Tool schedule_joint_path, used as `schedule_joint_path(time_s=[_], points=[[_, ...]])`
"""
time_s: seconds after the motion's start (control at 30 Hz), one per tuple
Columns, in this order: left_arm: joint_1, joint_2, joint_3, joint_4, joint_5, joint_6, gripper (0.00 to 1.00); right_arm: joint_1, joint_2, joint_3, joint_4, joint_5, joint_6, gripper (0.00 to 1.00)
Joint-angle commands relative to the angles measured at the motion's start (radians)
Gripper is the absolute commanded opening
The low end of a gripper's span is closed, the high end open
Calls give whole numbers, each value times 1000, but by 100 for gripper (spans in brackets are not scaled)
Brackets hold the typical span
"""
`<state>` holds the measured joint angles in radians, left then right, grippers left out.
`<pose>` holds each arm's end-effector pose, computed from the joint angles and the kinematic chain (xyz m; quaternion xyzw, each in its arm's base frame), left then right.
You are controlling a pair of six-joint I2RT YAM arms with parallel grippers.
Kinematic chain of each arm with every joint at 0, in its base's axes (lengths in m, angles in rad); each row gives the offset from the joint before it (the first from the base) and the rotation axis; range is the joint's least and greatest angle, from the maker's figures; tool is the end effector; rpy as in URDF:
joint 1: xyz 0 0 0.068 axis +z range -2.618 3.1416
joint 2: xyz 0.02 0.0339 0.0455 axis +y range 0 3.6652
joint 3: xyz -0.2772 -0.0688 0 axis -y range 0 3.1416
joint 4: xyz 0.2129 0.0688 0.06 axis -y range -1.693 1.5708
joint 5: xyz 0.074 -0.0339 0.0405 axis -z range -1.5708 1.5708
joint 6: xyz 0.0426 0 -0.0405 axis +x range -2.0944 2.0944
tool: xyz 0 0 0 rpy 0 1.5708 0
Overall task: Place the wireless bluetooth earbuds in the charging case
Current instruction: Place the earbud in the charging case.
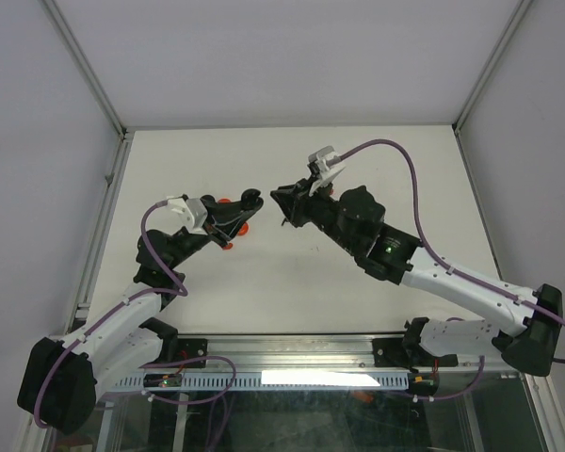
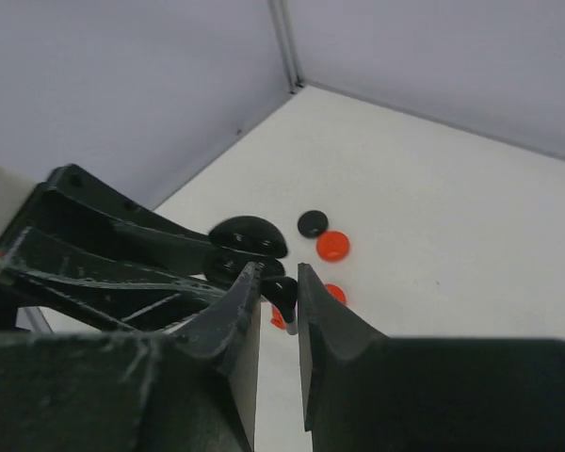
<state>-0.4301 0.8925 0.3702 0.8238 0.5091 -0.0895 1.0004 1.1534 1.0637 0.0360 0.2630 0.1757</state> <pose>0.1429 -0.0884 0.3082 0.2971 0.5311 -0.3445 0.7148 0.1389 0.1960 0.4014 -0.2057 0.6954 0.2991 0.6202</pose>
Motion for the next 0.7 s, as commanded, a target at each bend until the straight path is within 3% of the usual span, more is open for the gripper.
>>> schedule_joint_path(time_s=[0.0, 0.33, 0.67], points=[[7, 0, 16, 73, 43, -10, 0, 55, -34, -32, 261, -58, -63, 15], [7, 4, 13, 94, 69, -21, 0, 109, 37, -102, 518, -60, -96, 15], [7, -2, 10, 111, 83, -27, 0, 110, 96, -99, 520, -45, -91, 15]])
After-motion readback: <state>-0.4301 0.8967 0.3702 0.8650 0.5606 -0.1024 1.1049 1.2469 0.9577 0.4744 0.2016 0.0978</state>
